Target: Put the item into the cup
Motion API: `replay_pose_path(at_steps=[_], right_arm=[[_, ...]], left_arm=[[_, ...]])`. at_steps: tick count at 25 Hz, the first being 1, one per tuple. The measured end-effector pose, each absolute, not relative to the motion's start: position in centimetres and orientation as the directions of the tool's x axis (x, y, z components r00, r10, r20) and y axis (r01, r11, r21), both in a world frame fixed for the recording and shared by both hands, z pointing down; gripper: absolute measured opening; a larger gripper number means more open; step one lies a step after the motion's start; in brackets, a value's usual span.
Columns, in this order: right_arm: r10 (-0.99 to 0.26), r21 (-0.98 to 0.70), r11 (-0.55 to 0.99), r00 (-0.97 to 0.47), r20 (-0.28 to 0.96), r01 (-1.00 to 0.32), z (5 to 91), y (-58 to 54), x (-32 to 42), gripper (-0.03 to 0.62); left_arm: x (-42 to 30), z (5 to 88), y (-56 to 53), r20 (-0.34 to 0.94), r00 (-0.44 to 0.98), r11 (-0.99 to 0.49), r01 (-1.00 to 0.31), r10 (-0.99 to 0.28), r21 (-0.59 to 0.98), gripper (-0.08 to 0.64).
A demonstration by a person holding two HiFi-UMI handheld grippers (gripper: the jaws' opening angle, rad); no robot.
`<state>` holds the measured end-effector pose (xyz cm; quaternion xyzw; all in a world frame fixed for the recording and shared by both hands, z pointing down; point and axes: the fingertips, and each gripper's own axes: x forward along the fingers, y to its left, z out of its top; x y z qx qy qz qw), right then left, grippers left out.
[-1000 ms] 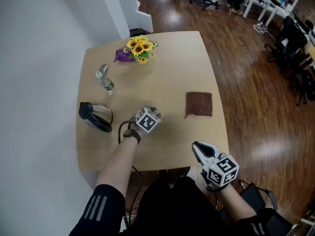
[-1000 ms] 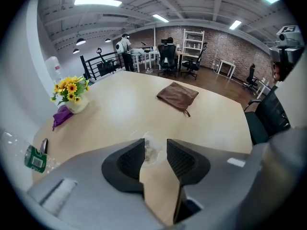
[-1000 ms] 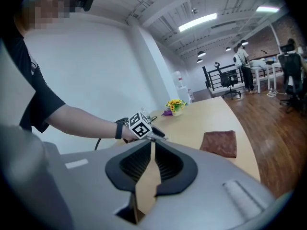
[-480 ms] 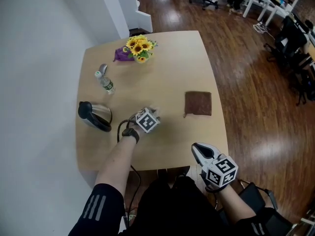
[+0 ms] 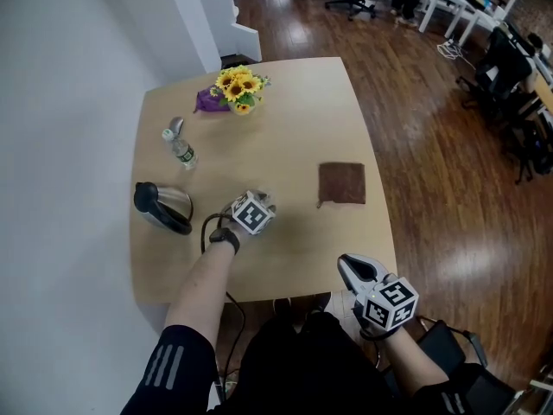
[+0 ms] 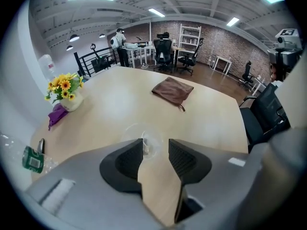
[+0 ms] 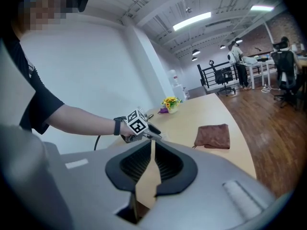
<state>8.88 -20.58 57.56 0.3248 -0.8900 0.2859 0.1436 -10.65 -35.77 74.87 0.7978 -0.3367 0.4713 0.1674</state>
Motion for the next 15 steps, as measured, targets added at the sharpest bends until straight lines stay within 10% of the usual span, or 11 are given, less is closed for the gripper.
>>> replay_pose_path(at_steps=[15], right_arm=[[-0.526,-0.403,0.662,-0.775,0.35,-0.632,53.3,-20.2,6.3,0.034]], left_arm=[[-11.7,61.5,-28.2,0.608,0.497,-0.649,-0.76,-0.62,-0.04,0.163]])
